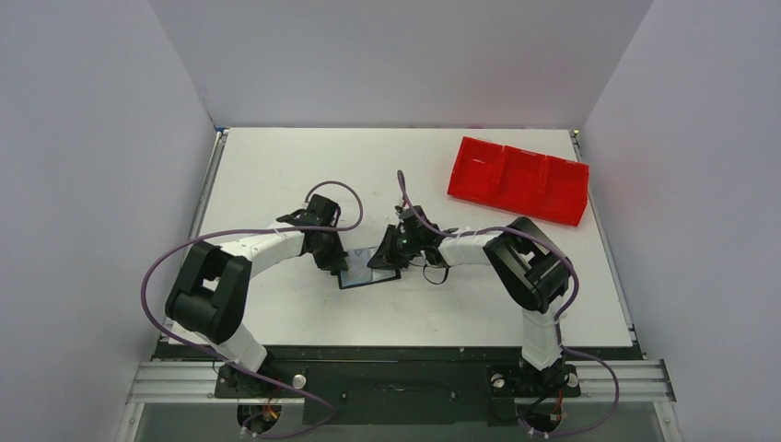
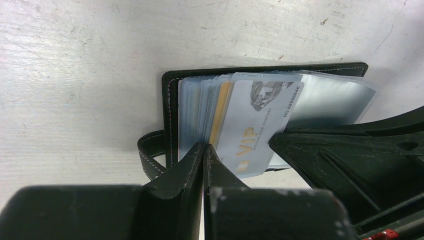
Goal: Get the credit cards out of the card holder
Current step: Remove the credit card from the card holder.
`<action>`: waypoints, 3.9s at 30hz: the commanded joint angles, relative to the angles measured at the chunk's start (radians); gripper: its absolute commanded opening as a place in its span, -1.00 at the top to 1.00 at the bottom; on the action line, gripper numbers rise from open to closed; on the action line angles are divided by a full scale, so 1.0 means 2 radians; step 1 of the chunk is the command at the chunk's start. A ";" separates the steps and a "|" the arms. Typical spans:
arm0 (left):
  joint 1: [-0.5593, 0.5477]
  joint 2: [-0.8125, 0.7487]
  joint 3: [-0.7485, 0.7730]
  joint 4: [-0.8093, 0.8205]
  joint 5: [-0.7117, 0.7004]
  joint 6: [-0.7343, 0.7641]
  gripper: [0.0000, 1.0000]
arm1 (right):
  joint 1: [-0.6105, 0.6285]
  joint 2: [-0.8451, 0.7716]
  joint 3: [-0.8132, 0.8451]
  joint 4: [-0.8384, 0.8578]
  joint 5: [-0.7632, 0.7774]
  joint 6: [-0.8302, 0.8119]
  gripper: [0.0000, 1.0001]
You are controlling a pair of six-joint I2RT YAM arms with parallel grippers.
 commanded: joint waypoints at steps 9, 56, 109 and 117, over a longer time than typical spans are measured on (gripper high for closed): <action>0.005 0.041 -0.025 -0.003 -0.049 0.007 1.00 | -0.020 -0.026 -0.024 0.009 0.029 -0.010 0.90; -0.036 0.015 0.035 0.007 -0.038 0.042 1.00 | -0.023 -0.025 -0.024 0.014 0.023 -0.010 0.71; -0.025 0.050 0.001 -0.012 -0.069 0.018 1.00 | -0.026 -0.005 -0.034 0.089 -0.003 0.043 1.00; -0.019 0.049 -0.005 -0.012 -0.070 0.021 1.00 | -0.033 -0.005 -0.046 0.093 0.000 0.044 1.00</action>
